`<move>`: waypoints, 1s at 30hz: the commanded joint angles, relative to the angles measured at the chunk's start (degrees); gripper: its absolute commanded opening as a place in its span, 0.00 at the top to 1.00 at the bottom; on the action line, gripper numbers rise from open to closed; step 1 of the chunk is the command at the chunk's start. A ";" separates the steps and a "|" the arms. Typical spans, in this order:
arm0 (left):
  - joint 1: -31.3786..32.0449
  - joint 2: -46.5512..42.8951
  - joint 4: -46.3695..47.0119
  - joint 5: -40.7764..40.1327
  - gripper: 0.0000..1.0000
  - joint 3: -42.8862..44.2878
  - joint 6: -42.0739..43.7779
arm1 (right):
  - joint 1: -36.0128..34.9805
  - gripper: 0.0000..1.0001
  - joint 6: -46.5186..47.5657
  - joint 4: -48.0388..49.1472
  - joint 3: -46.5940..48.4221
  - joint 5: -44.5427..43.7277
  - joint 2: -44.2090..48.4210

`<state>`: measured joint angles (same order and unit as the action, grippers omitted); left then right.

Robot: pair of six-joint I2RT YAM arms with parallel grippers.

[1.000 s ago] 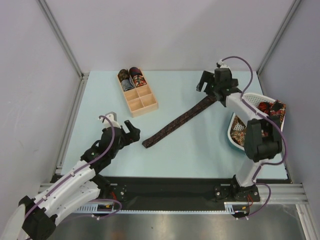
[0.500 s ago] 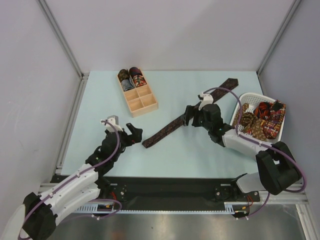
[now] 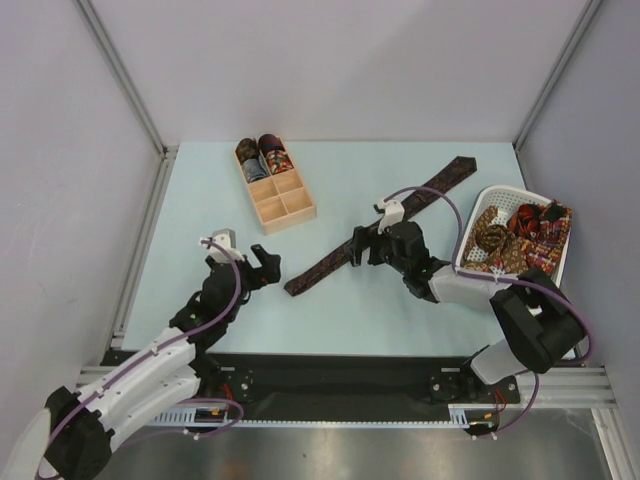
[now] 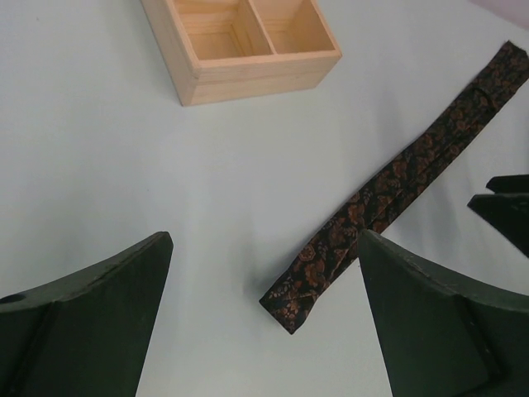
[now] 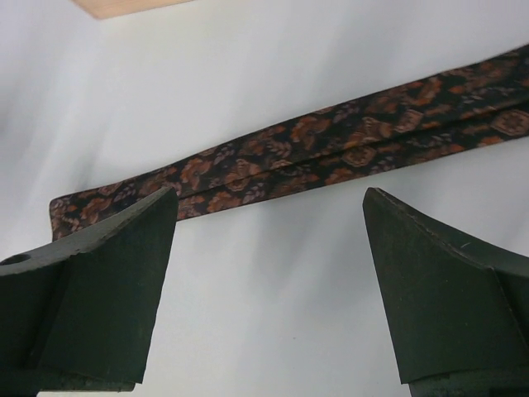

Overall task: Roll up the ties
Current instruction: Flatten the tie

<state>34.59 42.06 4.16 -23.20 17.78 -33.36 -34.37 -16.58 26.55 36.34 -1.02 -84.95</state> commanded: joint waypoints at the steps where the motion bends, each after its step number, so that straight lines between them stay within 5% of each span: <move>1: 0.13 -2.33 -2.14 -2.72 0.00 3.49 1.55 | -1.40 0.02 2.60 3.61 3.30 0.23 -0.83; 6: 0.13 -8.04 1.45 -3.78 0.00 -0.54 6.55 | -1.66 0.03 2.95 2.72 2.95 -0.66 -0.13; 12: 0.13 -11.48 -1.08 -6.33 0.00 -1.08 6.21 | -4.91 0.18 3.48 2.46 3.65 1.98 -0.31; 24: 0.04 -8.31 -9.52 -15.90 0.00 2.70 -0.73 | -18.53 0.25 7.96 -5.70 13.05 1.64 -6.28; 30: -0.40 -7.35 -21.73 -19.70 0.00 6.73 -11.26 | -24.86 0.34 14.02 -12.55 20.69 -2.49 -12.25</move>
<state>34.59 34.83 -11.00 -39.48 20.64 -37.47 -56.95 -7.31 18.92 52.42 -0.12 -95.15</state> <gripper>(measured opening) 0.996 0.670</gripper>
